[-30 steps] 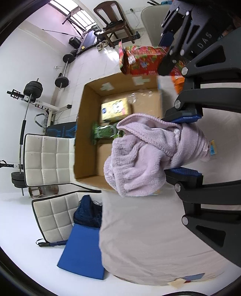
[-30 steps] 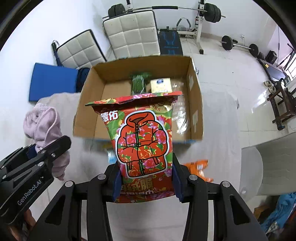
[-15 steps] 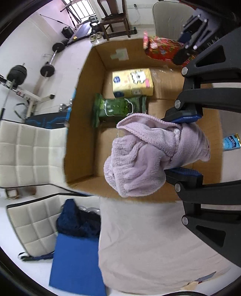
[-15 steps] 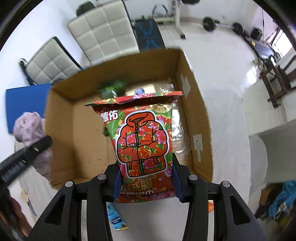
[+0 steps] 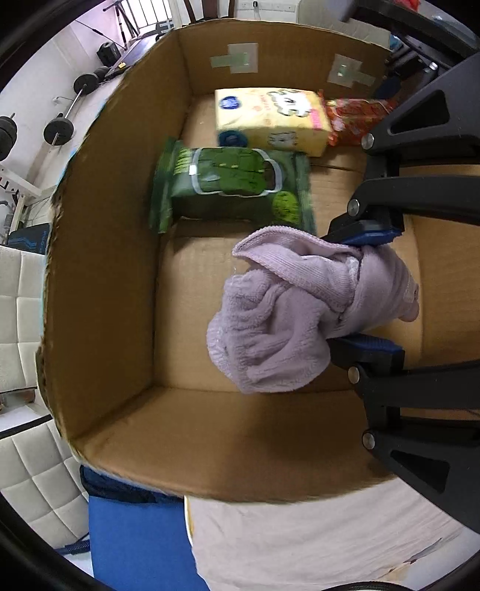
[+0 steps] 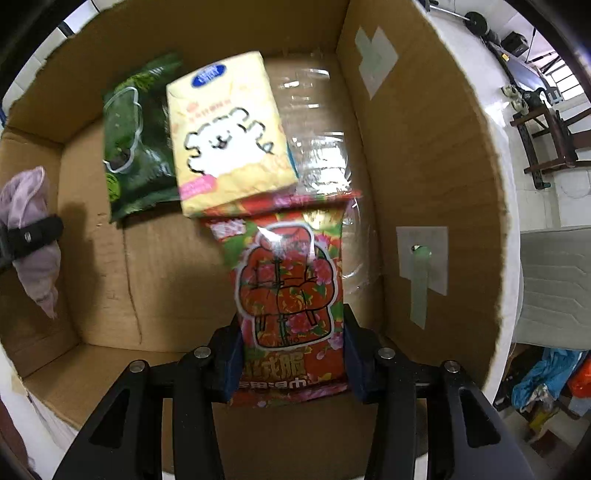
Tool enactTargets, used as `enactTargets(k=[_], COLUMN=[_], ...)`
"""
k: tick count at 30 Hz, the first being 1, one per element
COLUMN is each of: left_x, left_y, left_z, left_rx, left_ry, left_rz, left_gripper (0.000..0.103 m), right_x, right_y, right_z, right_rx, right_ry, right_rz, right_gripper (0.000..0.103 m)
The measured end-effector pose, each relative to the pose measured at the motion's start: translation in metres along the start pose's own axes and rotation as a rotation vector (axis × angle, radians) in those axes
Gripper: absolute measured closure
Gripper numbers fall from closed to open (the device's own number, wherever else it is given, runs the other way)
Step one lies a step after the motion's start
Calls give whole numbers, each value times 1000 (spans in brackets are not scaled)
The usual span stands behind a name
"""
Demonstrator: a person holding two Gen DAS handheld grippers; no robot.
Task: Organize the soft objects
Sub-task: 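Carry the cloth and snack bag into the box and open both grippers, then lift both grippers out of the box toward the last items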
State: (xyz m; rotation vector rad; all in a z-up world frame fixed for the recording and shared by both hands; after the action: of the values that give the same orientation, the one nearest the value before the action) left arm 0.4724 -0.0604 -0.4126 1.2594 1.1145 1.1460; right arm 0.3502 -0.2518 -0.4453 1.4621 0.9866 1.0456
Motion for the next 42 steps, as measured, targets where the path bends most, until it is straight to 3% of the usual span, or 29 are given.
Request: enactTargets(k=[7,14,19,23,25,28,35,42], left_x=[-3,-1,0,1,2,0,1,1], left_y=[-4,3,21,40,52,63,85,128], left_z=[29,31,36,26,16,-1,-43,-87], left_rx=[22,37,8,-30,-59,-90,-154,-261], left_ry=[-3,9,26,32,21,-1,2,27], left_rz=[8,10,9,-3,15,29,9,38], left_gripper=[64,60,43,21,16,5,5,5], right_x=[3,24,31,36,38,35,38,27], right_y=[-2,18,34,47,56,69,91,116], right_z=[12,30,32,33,30,17,-5,-23], right_rx=[12,-32,-66,-94,-115,-151,-191,-248], right_ry=[4,27,37,52,60,77,99,115], right_rz=[-6,3,12,9,11,4,28,30], right_gripper=[52,31,23,10,2,0,0,0])
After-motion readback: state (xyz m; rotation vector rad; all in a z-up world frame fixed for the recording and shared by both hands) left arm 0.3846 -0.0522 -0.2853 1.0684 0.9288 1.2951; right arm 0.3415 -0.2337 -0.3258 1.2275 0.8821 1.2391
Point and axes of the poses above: each gripper's, at about its wrist camera, not at the fingertips, and y roughly against the way its jaws point, x to its left, z to its top, the point moved 6 cm from there along -y, roughly the way its jaws point, and after that the axes turned 7 degrees about z, right-handed, at the moved point
